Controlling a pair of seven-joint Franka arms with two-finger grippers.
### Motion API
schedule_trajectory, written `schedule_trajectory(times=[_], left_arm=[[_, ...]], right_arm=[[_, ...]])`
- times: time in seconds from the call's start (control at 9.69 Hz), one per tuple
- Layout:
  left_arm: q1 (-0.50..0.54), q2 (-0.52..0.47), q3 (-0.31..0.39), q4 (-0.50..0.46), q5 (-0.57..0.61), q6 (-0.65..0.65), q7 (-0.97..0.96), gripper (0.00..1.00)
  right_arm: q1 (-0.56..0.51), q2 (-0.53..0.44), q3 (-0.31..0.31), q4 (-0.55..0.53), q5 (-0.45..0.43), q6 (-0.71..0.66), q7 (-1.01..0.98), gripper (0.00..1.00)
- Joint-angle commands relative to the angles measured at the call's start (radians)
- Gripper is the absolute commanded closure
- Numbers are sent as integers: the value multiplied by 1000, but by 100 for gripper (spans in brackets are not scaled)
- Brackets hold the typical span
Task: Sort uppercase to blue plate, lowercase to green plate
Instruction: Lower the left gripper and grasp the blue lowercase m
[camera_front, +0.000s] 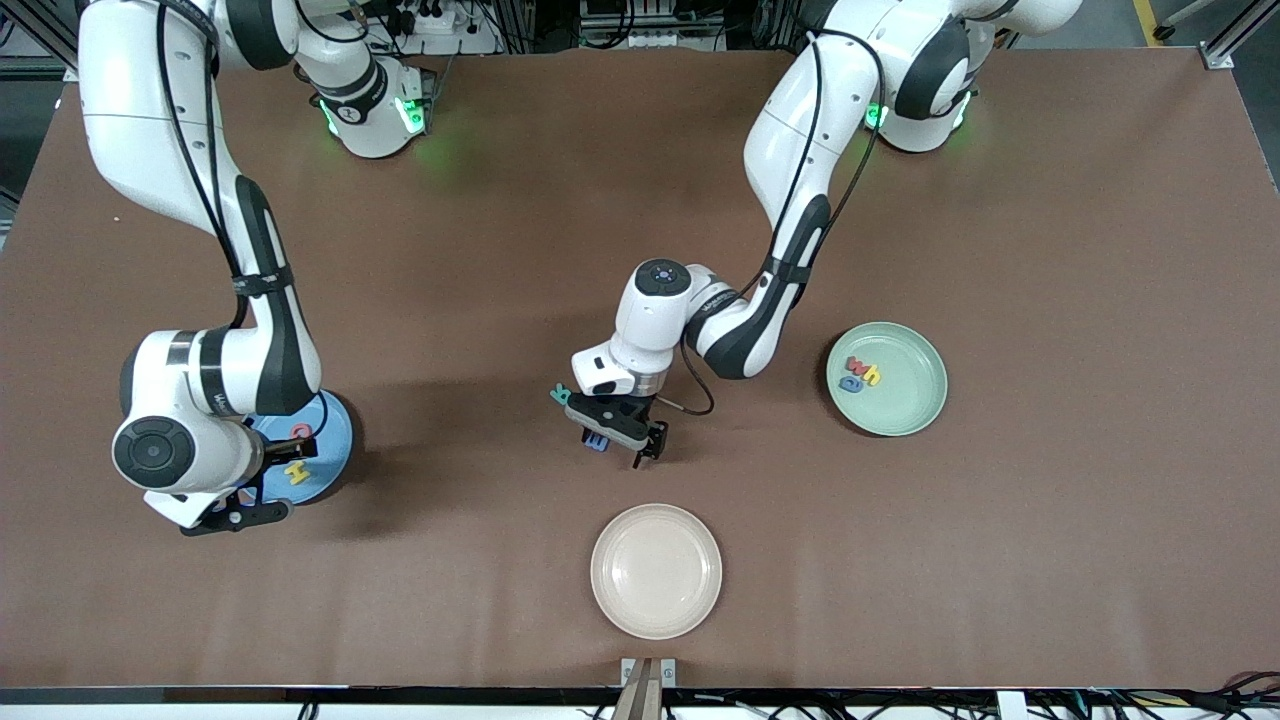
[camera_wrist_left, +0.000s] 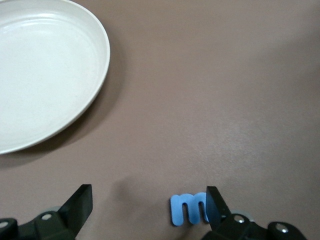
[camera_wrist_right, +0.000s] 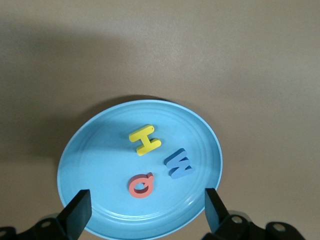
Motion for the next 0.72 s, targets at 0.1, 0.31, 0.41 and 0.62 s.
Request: schedule_trajectory(times=[0.1,0.31,0.41,0.62], left_arm=[[-18,38,2,75,-82,11,10,0],[-31,43,2,81,-85,32,-11,0],[-33,47,5,81,-85,43,-11,0],[-39,73,14,98,-85,63,-9,0]], right_arm=[[-32,-8,12,-12,-7,11,4,0],[-41,-3,12,-12,-7,11,4,0],[-43,-3,12,-12,-7,12,4,0],[-46,-1,14,-12,-6,12,4,0]])
